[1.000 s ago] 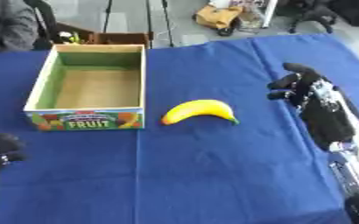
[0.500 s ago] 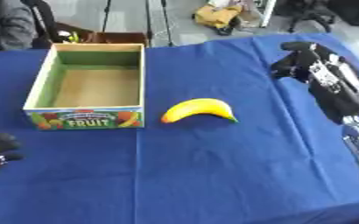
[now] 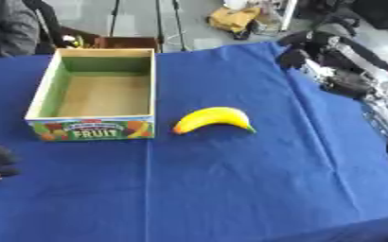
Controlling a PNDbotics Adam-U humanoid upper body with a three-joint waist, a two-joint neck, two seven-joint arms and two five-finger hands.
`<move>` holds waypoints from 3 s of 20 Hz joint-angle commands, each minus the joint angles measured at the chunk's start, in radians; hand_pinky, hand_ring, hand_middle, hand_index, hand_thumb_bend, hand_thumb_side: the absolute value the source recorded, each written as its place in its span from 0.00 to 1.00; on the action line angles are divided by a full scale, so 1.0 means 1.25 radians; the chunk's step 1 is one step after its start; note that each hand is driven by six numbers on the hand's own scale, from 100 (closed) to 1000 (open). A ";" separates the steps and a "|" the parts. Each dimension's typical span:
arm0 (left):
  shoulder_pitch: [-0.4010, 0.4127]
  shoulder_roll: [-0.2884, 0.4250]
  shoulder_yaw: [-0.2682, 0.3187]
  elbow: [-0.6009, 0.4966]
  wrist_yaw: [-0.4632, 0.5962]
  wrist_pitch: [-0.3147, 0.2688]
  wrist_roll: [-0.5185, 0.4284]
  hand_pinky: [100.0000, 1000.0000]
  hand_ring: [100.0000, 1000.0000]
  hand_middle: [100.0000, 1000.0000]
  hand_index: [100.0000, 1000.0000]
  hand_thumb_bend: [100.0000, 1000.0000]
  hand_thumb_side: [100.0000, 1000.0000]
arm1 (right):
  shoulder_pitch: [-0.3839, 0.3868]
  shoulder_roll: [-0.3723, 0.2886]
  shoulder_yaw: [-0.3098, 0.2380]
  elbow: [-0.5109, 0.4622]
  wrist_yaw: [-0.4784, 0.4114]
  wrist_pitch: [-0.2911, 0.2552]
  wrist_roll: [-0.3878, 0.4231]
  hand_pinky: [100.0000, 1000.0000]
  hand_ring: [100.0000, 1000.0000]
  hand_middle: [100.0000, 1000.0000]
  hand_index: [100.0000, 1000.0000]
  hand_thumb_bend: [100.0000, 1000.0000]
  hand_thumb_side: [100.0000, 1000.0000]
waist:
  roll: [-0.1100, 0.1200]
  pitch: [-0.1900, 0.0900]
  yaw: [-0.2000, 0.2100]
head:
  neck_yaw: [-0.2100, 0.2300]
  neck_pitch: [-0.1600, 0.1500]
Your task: Pick up objects on the table and place them in the box.
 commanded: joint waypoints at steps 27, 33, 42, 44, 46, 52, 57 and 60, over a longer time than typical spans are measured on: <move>-0.028 0.007 -0.024 -0.013 0.012 0.000 -0.024 0.58 0.62 0.56 0.62 0.08 1.00 | -0.247 0.106 0.089 0.404 0.461 -0.222 0.063 0.68 0.74 0.57 0.79 0.06 0.34 | 0.003 -0.001 0.072 | -0.049 -0.007; -0.031 0.006 -0.025 -0.013 0.011 0.001 -0.024 0.58 0.62 0.56 0.62 0.08 1.00 | -0.250 0.124 0.095 0.431 0.491 -0.235 0.073 0.68 0.74 0.58 0.79 0.07 0.35 | 0.001 0.002 0.077 | -0.050 -0.007; -0.035 0.005 -0.026 -0.014 0.011 0.000 -0.026 0.58 0.62 0.56 0.62 0.08 1.00 | -0.254 0.144 0.101 0.469 0.532 -0.245 0.080 0.68 0.74 0.58 0.79 0.08 0.36 | 0.002 0.005 0.082 | -0.052 -0.011; -0.035 0.004 -0.026 -0.014 0.011 0.000 -0.026 0.58 0.62 0.56 0.62 0.08 1.00 | -0.254 0.148 0.102 0.473 0.537 -0.248 0.081 0.67 0.73 0.57 0.79 0.08 0.36 | 0.002 0.006 0.082 | -0.052 -0.011; -0.035 0.004 -0.026 -0.014 0.011 0.001 -0.026 0.58 0.62 0.56 0.62 0.08 1.00 | -0.254 0.150 0.103 0.476 0.542 -0.251 0.083 0.67 0.73 0.57 0.79 0.08 0.36 | 0.002 0.006 0.083 | -0.051 -0.012; -0.035 0.004 -0.027 -0.014 0.011 0.001 -0.027 0.58 0.62 0.56 0.62 0.08 1.00 | -0.257 0.154 0.103 0.486 0.556 -0.253 0.083 0.67 0.73 0.56 0.78 0.09 0.36 | 0.002 0.006 0.084 | -0.052 -0.012; -0.035 0.004 -0.026 -0.014 0.011 0.000 -0.026 0.58 0.62 0.56 0.62 0.08 1.00 | -0.258 0.153 0.101 0.496 0.595 -0.239 0.075 0.70 0.78 0.66 0.81 0.14 0.39 | 0.003 0.007 0.086 | -0.052 -0.013; -0.034 0.003 -0.026 -0.014 0.010 0.000 -0.026 0.58 0.62 0.56 0.62 0.08 1.00 | -0.258 0.154 0.100 0.498 0.625 -0.229 0.065 0.71 0.80 0.70 0.83 0.16 0.40 | 0.003 0.008 0.087 | -0.053 -0.012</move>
